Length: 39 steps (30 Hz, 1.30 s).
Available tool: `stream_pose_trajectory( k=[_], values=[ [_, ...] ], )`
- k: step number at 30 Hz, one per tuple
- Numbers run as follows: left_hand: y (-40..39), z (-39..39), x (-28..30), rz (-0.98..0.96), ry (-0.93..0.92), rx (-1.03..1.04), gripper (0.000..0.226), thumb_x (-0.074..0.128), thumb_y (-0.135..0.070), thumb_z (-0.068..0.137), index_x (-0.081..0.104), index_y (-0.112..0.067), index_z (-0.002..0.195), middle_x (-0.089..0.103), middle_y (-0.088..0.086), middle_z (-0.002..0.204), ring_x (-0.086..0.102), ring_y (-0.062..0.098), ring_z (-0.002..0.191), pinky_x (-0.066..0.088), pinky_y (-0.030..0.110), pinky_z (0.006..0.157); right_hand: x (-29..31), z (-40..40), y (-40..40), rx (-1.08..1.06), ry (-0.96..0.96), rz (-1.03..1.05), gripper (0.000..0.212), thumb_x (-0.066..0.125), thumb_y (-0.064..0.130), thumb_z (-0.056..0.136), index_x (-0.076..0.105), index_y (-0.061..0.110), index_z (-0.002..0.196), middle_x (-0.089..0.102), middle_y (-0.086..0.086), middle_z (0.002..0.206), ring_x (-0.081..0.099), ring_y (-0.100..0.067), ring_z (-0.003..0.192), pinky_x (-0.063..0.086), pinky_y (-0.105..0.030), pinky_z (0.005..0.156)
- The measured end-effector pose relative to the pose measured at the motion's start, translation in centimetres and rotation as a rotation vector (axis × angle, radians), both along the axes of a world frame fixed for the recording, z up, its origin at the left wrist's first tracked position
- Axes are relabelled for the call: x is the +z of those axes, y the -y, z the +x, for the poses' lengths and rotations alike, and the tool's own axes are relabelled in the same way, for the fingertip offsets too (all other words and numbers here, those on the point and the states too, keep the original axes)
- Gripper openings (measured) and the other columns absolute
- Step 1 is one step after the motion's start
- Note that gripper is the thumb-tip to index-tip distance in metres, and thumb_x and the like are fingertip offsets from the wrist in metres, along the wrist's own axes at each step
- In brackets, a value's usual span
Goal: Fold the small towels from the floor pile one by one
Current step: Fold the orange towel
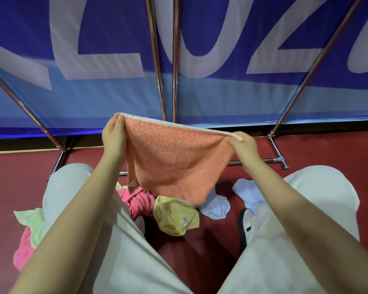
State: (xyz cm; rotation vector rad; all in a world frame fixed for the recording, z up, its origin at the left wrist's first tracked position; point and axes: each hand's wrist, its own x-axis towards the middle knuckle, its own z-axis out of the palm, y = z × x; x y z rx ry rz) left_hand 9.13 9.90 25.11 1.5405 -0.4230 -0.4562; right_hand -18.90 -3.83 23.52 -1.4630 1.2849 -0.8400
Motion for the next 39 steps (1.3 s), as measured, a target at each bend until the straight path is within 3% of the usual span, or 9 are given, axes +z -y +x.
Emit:
stream_pose_trajectory(
  k=[3,6,8,13,19,25,28,35,39],
  values=[
    [0.5,0.1,-1.5,0.129,0.025,0.043,0.03,0.045,-0.032,0.099,0.056,-0.022,0.072,0.053,-0.006,0.078,0.047,0.01,0.078,0.039,0.028,0.074,0.8,-0.1,0.0,-0.061,0.183,0.081,0.01,0.06,0.009,0.087,0.066,0.014,0.092,0.062,0.005,0.078,0.055,-0.007,0.07,0.044,-0.019,0.065],
    [0.5,0.5,-2.9,0.239,0.066,0.101,0.039,0.044,-0.045,0.09,0.07,-0.016,0.098,0.061,0.017,0.112,0.058,0.03,0.106,0.046,0.038,0.098,0.8,0.2,-0.5,-0.09,0.222,0.054,0.009,0.06,0.012,0.09,0.065,0.013,0.098,0.06,0.007,0.078,0.054,-0.003,0.07,0.045,-0.016,0.067],
    [0.4,0.6,-3.0,0.26,0.072,0.13,0.045,0.045,-0.046,0.089,0.069,-0.013,0.108,0.056,0.026,0.121,0.056,0.037,0.112,0.045,0.042,0.102,1.0,0.3,-0.6,-0.124,0.229,0.018,0.015,0.061,0.016,0.09,0.064,0.007,0.102,0.056,0.007,0.076,0.05,-0.003,0.068,0.042,-0.017,0.065],
    [0.4,-0.3,-2.4,0.219,0.066,0.11,0.035,0.049,-0.028,0.096,0.068,-0.009,0.119,0.066,0.007,0.112,0.059,0.017,0.099,0.042,0.024,0.082,1.3,0.0,-0.5,-0.146,0.252,-0.066,0.026,0.058,0.016,0.091,0.058,-0.01,0.096,0.051,-0.005,0.079,0.045,-0.011,0.073,0.039,-0.024,0.065],
    [0.2,0.6,-3.8,0.251,0.04,0.101,0.046,0.047,-0.045,0.084,0.07,-0.02,0.115,0.068,0.009,0.114,0.064,0.026,0.108,0.051,0.044,0.097,1.6,0.2,-1.1,-0.104,0.262,-0.099,0.026,0.058,0.014,0.091,0.058,-0.011,0.098,0.058,-0.007,0.083,0.053,-0.014,0.077,0.043,-0.03,0.072],
    [0.8,0.2,-4.0,0.233,0.006,0.061,0.035,0.05,-0.035,0.091,0.07,-0.018,0.114,0.068,-0.005,0.102,0.066,0.023,0.103,0.05,0.044,0.098,1.9,0.3,-1.3,-0.086,0.3,-0.094,0.022,0.057,0.014,0.092,0.059,-0.008,0.094,0.059,-0.006,0.081,0.054,-0.014,0.076,0.045,-0.029,0.071],
    [1.1,-0.4,-4.0,0.236,0.027,0.021,0.033,0.05,-0.032,0.093,0.07,-0.016,0.113,0.069,-0.001,0.107,0.065,0.021,0.104,0.049,0.041,0.099,1.9,0.4,-1.4,-0.079,0.304,-0.096,0.016,0.056,0.013,0.093,0.062,-0.001,0.093,0.059,-0.004,0.08,0.054,-0.013,0.076,0.045,-0.027,0.07],
    [1.7,-2.7,-3.0,0.156,0.302,-0.067,0.026,0.04,-0.018,0.102,0.062,-0.007,0.108,0.061,0.0,0.098,0.051,0.01,0.09,0.037,0.019,0.078,1.4,0.7,-1.5,-0.067,0.196,-0.153,0.017,0.056,0.018,0.093,0.059,0.002,0.09,0.058,-0.004,0.08,0.052,-0.009,0.076,0.043,-0.026,0.072],
    [1.7,-3.3,-2.8,0.177,0.414,-0.007,0.026,0.038,-0.02,0.103,0.06,-0.008,0.107,0.059,-0.002,0.094,0.05,0.013,0.087,0.032,0.019,0.072,0.9,0.5,-1.1,-0.107,0.149,-0.184,0.029,0.059,0.02,0.091,0.054,-0.009,0.086,0.052,-0.022,0.075,0.045,-0.009,0.072,0.039,-0.028,0.067]
  ],
)
